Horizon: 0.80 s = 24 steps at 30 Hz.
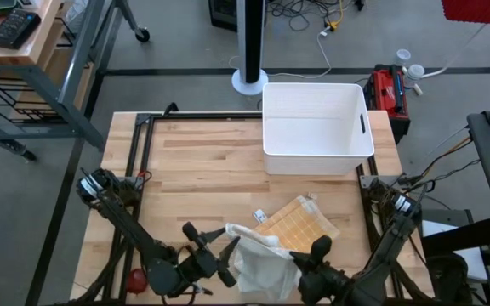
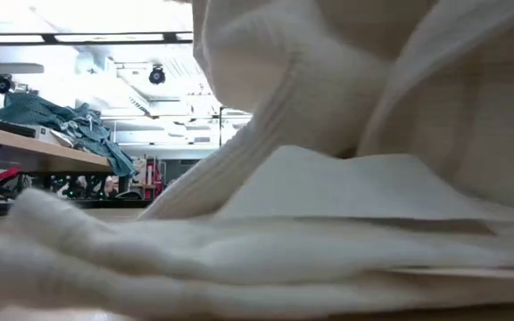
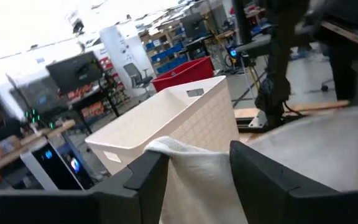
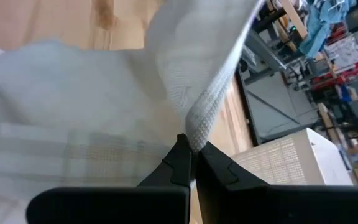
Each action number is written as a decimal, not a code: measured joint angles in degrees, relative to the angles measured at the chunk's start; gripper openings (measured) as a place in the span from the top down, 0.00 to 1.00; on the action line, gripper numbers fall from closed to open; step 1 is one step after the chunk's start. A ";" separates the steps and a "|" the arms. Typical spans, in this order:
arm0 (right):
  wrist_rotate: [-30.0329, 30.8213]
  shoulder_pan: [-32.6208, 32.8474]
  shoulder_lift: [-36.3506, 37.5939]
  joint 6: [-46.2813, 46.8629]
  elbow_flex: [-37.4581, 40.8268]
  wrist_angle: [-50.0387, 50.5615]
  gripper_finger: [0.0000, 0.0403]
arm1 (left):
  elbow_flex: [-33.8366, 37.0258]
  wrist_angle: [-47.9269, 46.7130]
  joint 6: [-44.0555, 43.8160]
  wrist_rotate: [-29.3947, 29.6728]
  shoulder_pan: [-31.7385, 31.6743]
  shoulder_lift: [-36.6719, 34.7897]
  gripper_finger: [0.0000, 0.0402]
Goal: Fold towel
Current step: Fold the white checkered towel
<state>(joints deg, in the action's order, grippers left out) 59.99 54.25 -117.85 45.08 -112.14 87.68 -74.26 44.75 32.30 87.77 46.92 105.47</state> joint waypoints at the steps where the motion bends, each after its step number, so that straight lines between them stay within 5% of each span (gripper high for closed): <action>1: -0.04 0.10 0.39 0.61 0.00 0.12 1.00 | 0.00 -0.02 1.47 0.04 0.51 0.00 0.59; 9: 0.02 1.70 1.34 -1.11 -2.81 0.19 1.00 | 0.16 -2.64 9.66 2.29 3.56 -0.06 0.60; 24: -1.45 4.27 1.34 -8.05 -9.15 2.33 1.00 | 0.35 -5.58 2.97 1.42 6.29 -0.43 0.66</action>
<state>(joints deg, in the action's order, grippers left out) 58.54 58.52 -116.51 37.03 -121.29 90.02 -73.90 39.17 35.27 89.19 53.21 105.04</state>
